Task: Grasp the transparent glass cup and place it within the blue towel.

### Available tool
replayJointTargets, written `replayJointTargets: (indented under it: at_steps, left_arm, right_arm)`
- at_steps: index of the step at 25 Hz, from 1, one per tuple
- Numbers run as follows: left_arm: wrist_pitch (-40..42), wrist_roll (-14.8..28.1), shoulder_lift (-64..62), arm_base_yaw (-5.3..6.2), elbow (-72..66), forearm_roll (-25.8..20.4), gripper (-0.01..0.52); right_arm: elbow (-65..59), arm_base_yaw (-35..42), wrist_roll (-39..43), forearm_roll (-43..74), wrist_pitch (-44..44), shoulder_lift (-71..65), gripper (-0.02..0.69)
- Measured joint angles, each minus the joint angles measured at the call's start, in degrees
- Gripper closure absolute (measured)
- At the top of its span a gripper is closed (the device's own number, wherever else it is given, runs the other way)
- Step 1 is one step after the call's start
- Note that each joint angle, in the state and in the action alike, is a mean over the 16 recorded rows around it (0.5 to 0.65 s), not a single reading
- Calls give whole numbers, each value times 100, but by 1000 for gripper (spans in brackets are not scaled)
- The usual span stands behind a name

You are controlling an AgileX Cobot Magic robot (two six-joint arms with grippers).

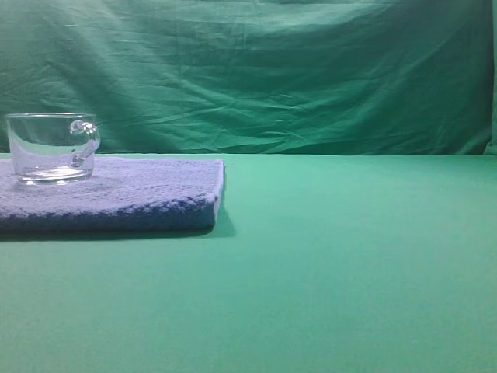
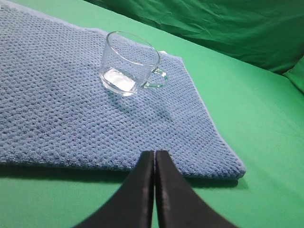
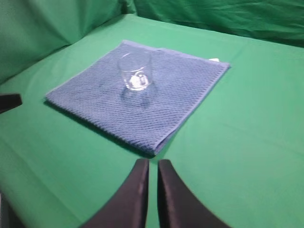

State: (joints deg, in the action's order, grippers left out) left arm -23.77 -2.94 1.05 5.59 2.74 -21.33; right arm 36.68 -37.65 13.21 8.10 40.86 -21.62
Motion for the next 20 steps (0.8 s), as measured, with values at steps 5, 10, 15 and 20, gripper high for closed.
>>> replayJointTargets:
  at_steps: [5,10,15,20]
  left_arm:
    - [0,0,0,0,0,0,514]
    - [0,0,0,0,0,0,514]
    - [0,0,0,0,0,0,514]
    - [0,0,0,0,0,0,514]
  right_arm:
    - [-495,745,-157,78,-417,364,604]
    - [-1322,1691,-316,-20,-995,905,604]
    - [-2277,2527,-338,-109,-1492,1486,604]
    - [-3089,3035,-339,-157,-1765,1938,604]
